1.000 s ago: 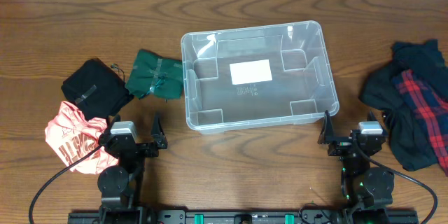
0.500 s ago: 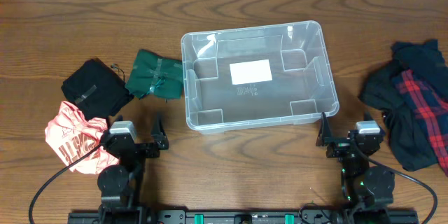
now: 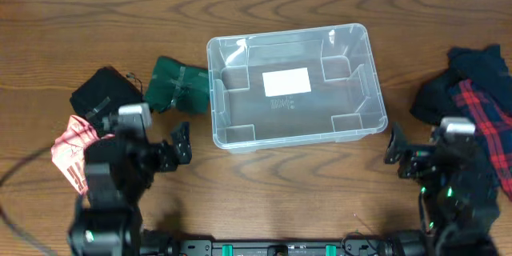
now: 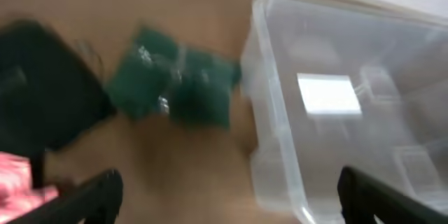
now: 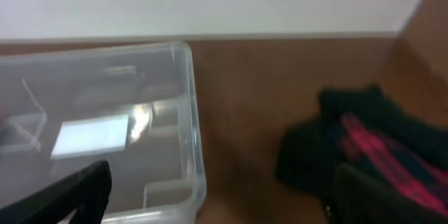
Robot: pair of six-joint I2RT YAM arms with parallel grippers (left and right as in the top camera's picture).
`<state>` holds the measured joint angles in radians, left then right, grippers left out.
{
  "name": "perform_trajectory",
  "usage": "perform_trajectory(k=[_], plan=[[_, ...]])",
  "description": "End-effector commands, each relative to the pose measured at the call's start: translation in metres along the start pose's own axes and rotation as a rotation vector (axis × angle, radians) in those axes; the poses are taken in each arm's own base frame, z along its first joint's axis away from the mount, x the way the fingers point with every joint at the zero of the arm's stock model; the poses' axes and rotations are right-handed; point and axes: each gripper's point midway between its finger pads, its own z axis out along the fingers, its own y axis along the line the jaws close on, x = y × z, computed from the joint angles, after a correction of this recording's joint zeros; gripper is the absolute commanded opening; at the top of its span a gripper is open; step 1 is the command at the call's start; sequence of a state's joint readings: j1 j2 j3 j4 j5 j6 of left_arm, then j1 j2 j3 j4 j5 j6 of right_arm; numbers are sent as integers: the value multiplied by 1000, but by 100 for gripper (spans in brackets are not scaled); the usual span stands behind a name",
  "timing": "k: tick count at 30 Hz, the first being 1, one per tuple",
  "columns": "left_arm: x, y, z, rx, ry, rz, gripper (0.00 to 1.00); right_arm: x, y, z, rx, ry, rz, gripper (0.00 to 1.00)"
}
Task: Pack container
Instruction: 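Move both grippers forward toward the clothing piles beside the bin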
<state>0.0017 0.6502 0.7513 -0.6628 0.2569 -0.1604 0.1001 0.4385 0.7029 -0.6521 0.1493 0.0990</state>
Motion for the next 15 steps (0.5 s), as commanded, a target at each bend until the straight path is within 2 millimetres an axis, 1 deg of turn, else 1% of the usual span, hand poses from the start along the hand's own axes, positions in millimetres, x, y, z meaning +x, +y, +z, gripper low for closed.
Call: perform_trajectory(k=[1,3,6,9,12,14,15], plan=[[0,-22,1,89,172,-43,98,-20,-2,2,34,89,36,99],[13,-29,-1,109,322,-89,98,-23,-2,6,45,180,21,99],[35,-25,-2,79,488,-126,98,-31,7,14,17,274,-7,99],[55,-21,-5,54,600,-152,98,-35,6,22,26,320,-80,99],[66,-23,-11,49,654,-149,98,-34,1,29,59,344,-88,99],[68,-25,-15,53,656,-127,98,-28,1,33,64,372,-87,99],[69,-26,-16,52,652,-110,97,-25,0,36,66,386,-87,99]])
